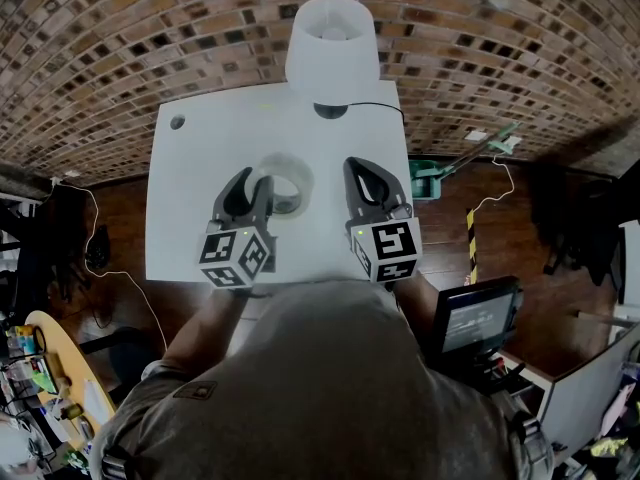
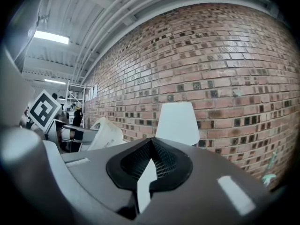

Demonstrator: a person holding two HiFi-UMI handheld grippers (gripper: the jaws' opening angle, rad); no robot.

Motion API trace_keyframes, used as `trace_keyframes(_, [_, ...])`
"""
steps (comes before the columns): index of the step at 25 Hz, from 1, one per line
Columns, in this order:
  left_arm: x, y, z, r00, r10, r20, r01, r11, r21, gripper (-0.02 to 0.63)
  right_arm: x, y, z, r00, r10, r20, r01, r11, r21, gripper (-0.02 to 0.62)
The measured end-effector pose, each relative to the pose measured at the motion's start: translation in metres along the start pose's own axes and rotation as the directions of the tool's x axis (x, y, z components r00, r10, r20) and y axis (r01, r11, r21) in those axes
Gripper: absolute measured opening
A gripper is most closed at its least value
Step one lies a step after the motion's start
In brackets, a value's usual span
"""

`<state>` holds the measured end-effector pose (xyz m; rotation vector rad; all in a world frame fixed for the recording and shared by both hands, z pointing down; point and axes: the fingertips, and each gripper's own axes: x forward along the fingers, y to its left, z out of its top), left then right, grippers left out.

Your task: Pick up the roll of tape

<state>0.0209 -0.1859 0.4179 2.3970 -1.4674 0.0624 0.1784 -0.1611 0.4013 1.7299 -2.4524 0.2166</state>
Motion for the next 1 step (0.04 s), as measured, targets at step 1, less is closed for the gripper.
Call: trace_keyframes(1, [0.0007, -0.0002, 0.0002, 1.0, -0.001, 0.0, 0.001, 1.0, 0.0, 0.127, 0.0002, -0.0004, -0.0002, 1.0, -0.001, -0.001, 0.001, 1.0, 0.0, 0.009])
